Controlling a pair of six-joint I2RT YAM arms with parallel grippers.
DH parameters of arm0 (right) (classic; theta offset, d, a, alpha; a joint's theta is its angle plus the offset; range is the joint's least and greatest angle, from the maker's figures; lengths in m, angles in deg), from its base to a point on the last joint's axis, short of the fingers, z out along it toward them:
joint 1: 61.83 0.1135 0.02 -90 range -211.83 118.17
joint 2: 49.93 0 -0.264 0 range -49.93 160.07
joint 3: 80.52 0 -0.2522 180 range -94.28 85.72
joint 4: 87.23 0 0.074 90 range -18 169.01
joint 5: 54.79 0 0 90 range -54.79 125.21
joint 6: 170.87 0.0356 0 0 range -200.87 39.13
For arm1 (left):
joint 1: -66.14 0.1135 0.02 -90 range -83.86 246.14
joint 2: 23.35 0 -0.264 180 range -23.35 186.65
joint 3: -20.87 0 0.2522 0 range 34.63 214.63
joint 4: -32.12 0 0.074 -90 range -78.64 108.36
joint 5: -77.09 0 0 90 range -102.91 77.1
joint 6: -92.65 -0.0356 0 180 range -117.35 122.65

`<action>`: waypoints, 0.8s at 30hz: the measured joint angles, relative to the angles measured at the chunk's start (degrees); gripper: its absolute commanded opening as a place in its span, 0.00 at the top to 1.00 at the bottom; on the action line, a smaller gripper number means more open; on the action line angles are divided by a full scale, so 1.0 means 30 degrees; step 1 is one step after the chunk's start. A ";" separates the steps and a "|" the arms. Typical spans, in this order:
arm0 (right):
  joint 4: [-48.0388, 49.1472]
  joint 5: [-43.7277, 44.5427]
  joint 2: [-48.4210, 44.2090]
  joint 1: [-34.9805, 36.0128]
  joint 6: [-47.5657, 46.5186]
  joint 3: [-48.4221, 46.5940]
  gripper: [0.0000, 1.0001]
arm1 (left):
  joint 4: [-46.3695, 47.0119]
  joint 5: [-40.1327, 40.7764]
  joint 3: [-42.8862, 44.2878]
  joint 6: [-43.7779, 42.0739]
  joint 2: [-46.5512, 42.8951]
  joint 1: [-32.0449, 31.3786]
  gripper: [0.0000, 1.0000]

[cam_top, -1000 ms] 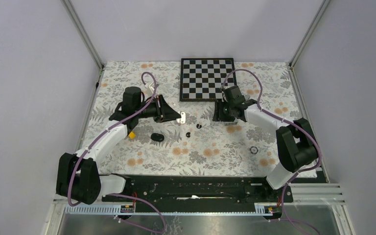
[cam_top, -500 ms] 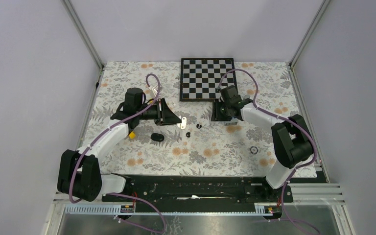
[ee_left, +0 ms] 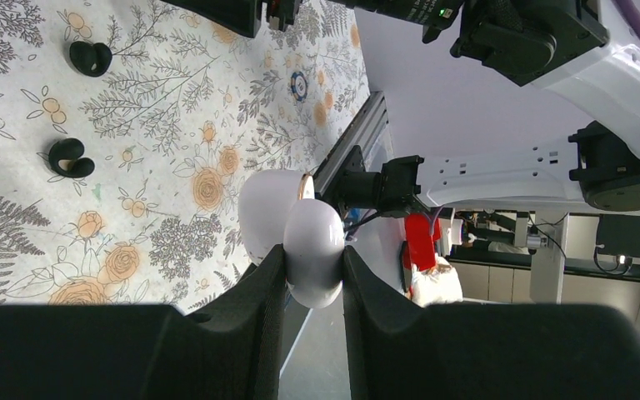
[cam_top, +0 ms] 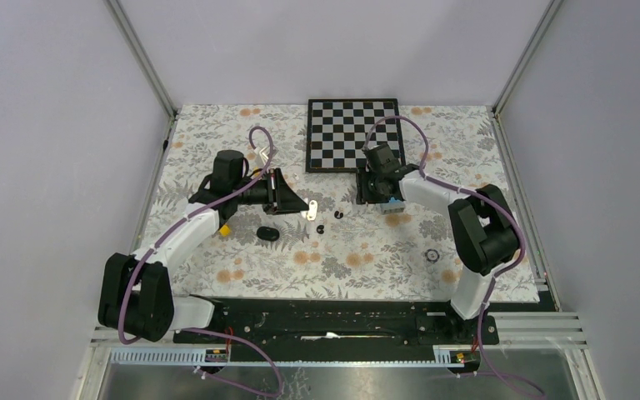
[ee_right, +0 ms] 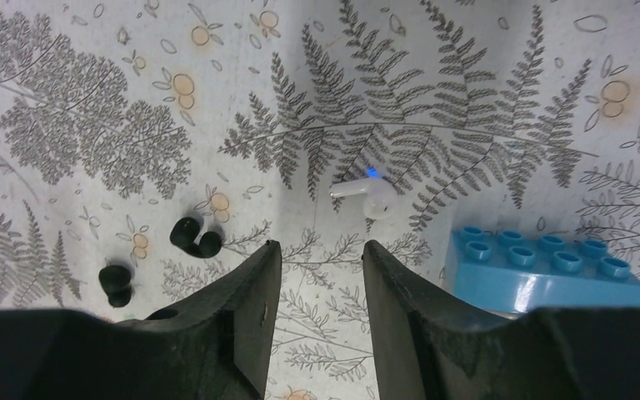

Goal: Insert the wireless bluetooth earbuds into the charging case
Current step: Pick up the earbud from the center of the board.

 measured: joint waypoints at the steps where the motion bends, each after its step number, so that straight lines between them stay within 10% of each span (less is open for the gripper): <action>1: -0.0007 0.0131 0.0073 0.0000 -0.0022 -0.0095 0.52 | 0.0036 0.0007 0.0000 0.0029 0.0000 0.0000 1.00; 24: 0.0007 0.0947 0.1763 -0.0685 -0.0066 -0.1078 0.60 | 0.0889 0.0000 -0.0335 0.0546 0.0000 0.0000 1.00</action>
